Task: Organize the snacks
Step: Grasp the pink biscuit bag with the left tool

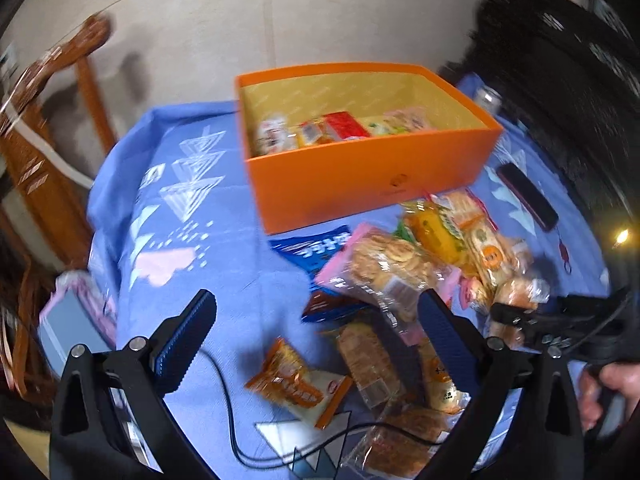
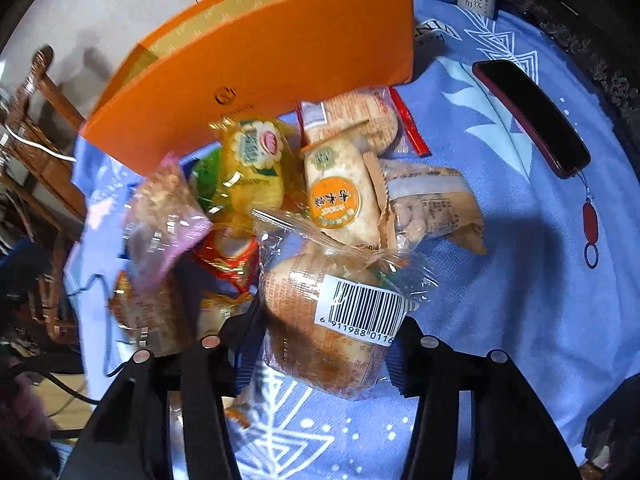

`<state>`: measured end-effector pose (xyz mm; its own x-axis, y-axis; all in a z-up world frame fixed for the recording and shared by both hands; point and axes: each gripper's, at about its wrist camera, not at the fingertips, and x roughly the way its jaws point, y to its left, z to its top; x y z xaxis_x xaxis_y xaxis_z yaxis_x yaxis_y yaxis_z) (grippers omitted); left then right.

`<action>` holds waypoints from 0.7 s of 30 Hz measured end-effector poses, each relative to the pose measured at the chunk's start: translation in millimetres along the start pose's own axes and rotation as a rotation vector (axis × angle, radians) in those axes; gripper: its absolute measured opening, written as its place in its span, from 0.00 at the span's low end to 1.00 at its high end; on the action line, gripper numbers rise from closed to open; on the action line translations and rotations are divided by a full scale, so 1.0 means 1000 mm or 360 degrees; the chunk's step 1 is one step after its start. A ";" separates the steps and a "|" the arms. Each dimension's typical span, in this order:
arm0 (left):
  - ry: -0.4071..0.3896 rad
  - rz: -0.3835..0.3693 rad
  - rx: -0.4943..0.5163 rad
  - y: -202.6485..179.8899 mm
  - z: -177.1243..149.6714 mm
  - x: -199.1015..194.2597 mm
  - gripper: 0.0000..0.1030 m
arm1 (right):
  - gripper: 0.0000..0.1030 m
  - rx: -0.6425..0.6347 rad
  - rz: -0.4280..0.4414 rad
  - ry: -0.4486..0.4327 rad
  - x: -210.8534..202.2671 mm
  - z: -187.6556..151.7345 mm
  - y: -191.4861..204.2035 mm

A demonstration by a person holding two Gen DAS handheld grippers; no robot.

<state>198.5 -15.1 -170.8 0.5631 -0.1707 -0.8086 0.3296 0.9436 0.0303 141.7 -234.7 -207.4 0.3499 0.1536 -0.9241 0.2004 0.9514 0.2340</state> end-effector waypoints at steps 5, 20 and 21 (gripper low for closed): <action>-0.0113 -0.0137 0.0361 -0.034 0.005 0.022 0.96 | 0.51 0.0011 0.0018 -0.0053 -0.019 -0.002 -0.009; 0.0036 -0.0403 0.0900 -0.062 0.009 0.097 0.96 | 0.51 0.0137 -0.0007 0.0004 -0.017 -0.003 -0.034; 0.0044 -0.0413 0.0897 -0.063 0.009 0.100 0.96 | 0.51 0.0134 -0.0009 0.0006 -0.017 -0.002 -0.033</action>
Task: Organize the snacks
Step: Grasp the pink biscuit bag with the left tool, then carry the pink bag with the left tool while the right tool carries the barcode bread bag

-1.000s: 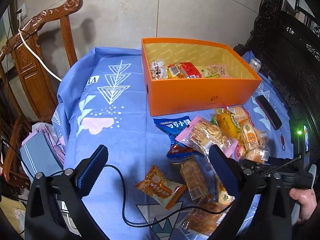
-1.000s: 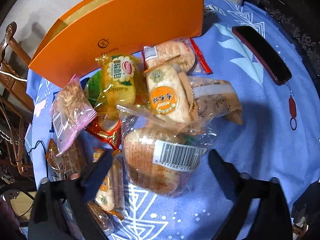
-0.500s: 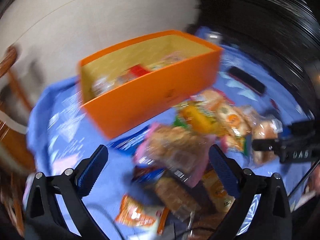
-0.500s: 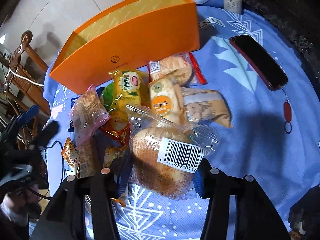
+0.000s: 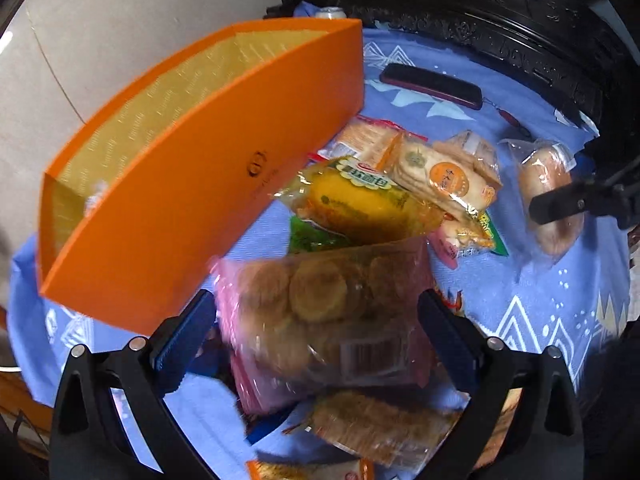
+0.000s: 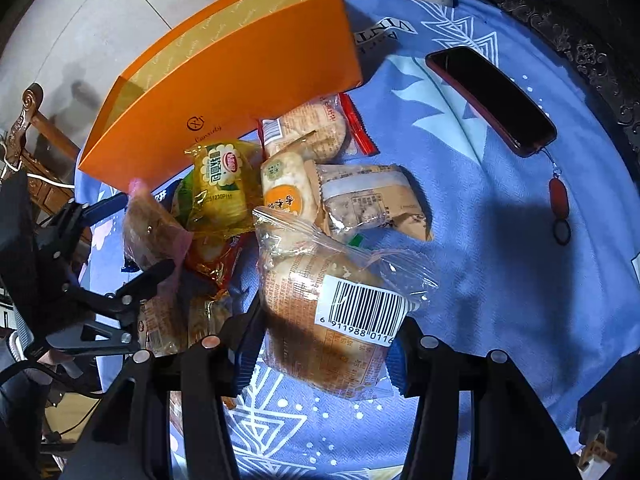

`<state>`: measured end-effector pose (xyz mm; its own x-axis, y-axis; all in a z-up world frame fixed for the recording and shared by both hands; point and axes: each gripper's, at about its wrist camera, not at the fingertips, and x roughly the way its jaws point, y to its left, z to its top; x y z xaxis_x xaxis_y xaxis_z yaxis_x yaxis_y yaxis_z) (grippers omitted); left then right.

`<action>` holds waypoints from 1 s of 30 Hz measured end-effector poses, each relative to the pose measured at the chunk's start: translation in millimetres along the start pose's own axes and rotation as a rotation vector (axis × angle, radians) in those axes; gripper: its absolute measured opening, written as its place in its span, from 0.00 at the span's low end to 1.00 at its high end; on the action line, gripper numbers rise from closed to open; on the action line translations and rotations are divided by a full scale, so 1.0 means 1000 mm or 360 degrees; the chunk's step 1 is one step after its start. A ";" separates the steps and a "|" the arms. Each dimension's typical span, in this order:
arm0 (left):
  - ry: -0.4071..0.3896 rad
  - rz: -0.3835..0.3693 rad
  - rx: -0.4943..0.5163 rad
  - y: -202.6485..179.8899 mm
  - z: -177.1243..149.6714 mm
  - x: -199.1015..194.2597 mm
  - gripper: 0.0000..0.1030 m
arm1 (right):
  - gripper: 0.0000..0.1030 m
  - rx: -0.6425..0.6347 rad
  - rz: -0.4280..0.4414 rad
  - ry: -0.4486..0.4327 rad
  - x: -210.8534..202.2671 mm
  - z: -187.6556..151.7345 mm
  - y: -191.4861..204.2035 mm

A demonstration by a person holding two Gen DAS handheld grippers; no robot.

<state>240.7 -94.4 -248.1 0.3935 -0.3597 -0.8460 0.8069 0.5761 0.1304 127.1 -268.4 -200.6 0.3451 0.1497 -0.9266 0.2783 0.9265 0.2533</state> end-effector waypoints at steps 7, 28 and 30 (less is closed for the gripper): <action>-0.0113 -0.0094 -0.0182 0.008 -0.008 0.002 0.85 | 0.51 0.0005 -0.0016 0.0006 0.004 0.000 0.001; -0.0043 -0.0459 -0.0188 -0.026 -0.025 0.001 0.48 | 0.52 0.0014 -0.0016 0.0014 0.002 -0.003 0.000; -0.0065 -0.0523 -0.0194 -0.026 -0.025 -0.002 0.33 | 0.52 0.0022 -0.0016 0.0014 0.002 -0.003 -0.002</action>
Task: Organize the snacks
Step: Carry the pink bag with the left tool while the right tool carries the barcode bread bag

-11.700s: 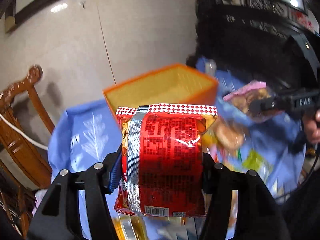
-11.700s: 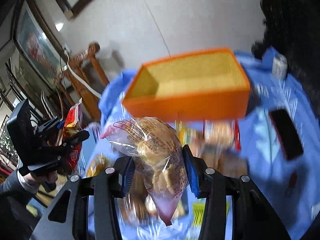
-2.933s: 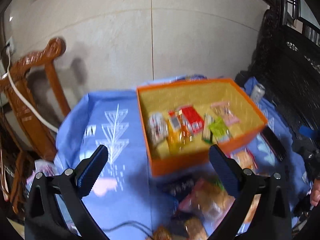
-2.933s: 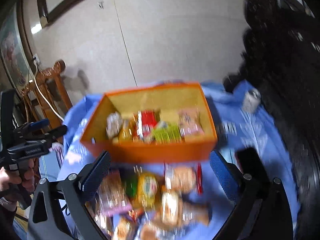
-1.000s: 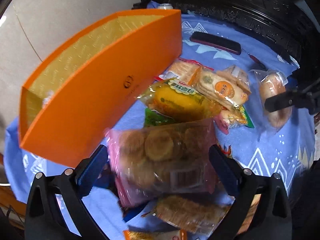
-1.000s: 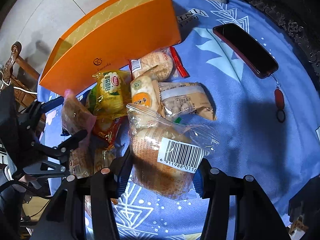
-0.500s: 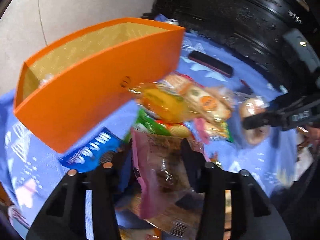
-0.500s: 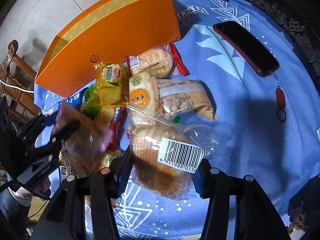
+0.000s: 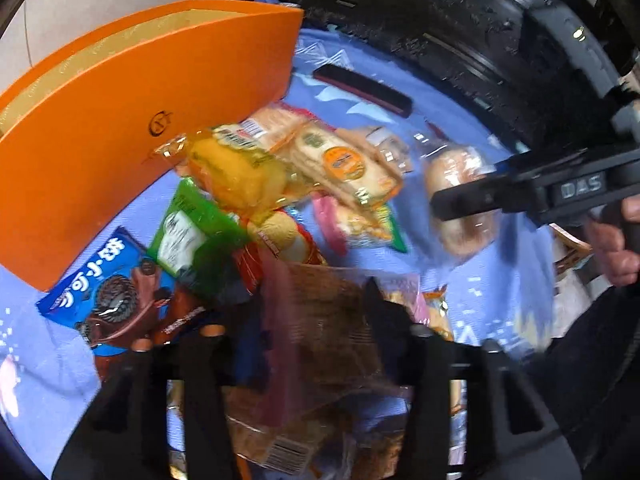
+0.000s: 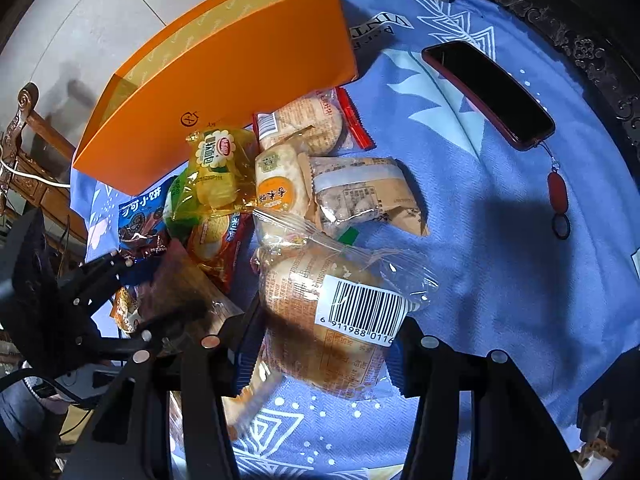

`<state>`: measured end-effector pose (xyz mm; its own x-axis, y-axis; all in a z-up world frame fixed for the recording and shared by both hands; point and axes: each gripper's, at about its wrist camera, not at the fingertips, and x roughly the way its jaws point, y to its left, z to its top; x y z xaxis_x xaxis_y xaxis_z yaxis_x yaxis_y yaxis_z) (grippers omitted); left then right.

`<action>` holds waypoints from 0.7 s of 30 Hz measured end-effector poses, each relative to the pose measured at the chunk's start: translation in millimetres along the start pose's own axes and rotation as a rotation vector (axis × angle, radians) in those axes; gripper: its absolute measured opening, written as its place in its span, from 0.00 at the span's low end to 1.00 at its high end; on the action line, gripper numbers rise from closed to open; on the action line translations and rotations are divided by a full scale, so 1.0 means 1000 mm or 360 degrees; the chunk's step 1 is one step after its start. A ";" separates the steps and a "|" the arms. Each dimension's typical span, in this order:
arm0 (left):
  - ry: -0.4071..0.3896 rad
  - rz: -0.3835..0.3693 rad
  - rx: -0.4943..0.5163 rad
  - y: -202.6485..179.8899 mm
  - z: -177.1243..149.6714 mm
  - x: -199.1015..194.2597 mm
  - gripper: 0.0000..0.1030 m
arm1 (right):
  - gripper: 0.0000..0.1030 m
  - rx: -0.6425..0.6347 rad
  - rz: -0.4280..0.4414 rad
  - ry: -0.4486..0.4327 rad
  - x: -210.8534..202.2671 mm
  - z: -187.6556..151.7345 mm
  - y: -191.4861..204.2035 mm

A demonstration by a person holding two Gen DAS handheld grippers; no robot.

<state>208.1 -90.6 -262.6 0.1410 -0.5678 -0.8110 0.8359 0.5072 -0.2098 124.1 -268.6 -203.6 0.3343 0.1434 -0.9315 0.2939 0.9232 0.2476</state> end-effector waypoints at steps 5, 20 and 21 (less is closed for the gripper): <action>-0.0072 0.0007 0.0059 -0.008 0.000 -0.017 0.23 | 0.52 0.0007 -0.0003 -0.0021 -0.002 0.000 -0.001; -0.0187 0.0172 -0.0117 0.003 -0.017 -0.055 0.13 | 0.51 0.0004 0.0006 -0.0044 -0.003 -0.001 -0.002; -0.0175 0.0142 -0.0141 0.005 -0.019 -0.055 0.13 | 0.52 0.0000 0.0009 -0.0042 -0.003 -0.002 -0.001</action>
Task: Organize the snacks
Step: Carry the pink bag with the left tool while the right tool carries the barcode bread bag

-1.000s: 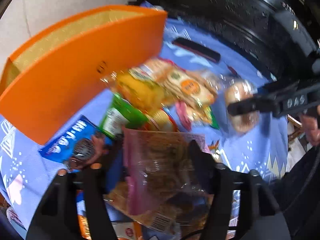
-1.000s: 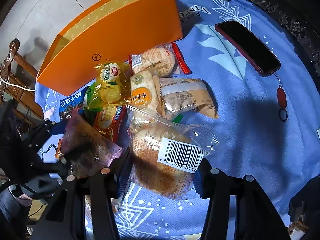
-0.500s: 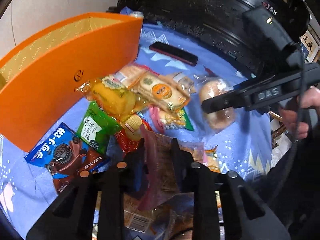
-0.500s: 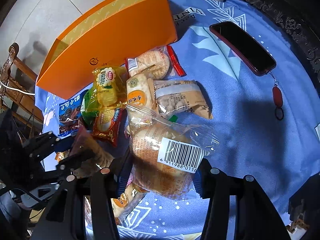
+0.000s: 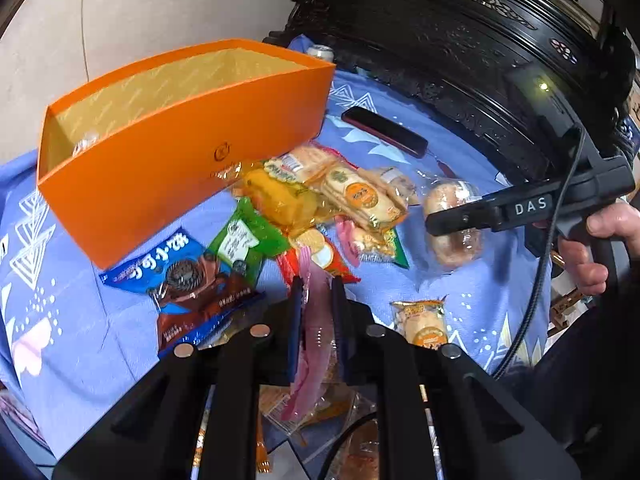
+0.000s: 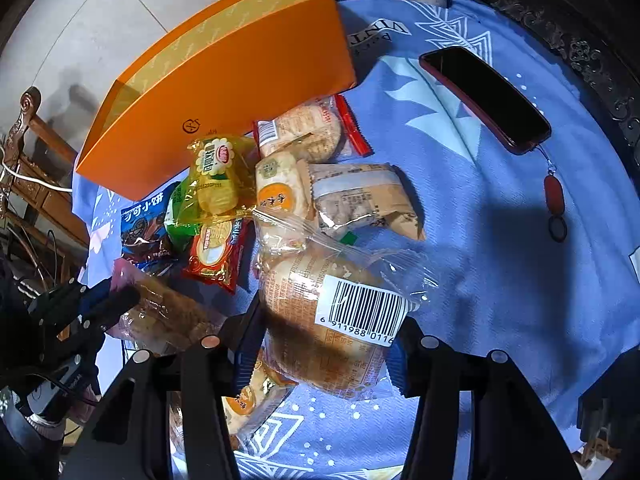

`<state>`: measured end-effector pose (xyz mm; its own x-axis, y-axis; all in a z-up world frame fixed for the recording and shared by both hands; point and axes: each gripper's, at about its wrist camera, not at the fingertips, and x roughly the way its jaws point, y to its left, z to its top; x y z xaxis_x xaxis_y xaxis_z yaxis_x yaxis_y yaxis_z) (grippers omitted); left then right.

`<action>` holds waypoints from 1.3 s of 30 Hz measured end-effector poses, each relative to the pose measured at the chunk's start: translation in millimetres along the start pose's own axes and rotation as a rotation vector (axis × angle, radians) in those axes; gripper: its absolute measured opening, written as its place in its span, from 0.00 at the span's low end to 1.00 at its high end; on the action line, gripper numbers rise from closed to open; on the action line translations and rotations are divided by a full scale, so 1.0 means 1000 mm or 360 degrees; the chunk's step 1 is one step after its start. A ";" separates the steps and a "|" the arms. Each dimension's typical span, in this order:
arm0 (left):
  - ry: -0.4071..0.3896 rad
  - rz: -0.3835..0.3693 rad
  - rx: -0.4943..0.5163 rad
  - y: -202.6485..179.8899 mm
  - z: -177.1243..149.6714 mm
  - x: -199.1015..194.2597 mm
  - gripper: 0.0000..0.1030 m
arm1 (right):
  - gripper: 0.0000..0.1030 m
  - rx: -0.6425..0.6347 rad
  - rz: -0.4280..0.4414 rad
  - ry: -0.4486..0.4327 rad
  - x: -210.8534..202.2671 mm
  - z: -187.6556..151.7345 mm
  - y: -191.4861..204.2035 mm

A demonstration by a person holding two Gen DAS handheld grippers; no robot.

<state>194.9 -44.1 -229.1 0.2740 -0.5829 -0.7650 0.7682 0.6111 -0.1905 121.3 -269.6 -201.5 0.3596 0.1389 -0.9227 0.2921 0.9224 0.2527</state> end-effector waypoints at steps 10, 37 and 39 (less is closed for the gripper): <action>0.0270 -0.0036 -0.0039 0.002 -0.024 0.029 0.45 | 0.52 -0.0002 -0.0001 0.0003 0.001 0.000 0.001; -0.0248 0.0134 -0.0179 0.009 0.032 -0.062 0.23 | 0.51 -0.0140 0.0029 -0.0222 -0.039 0.023 0.020; -0.0341 0.0196 -0.0210 0.020 0.050 -0.081 0.23 | 0.51 -0.0182 0.0071 -0.0293 -0.053 0.036 0.031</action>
<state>217.4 -11.3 -140.5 0.4877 -0.5913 -0.6423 0.6435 0.7406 -0.1932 143.2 -261.7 -134.7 0.5289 0.1219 -0.8399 0.1739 0.9531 0.2478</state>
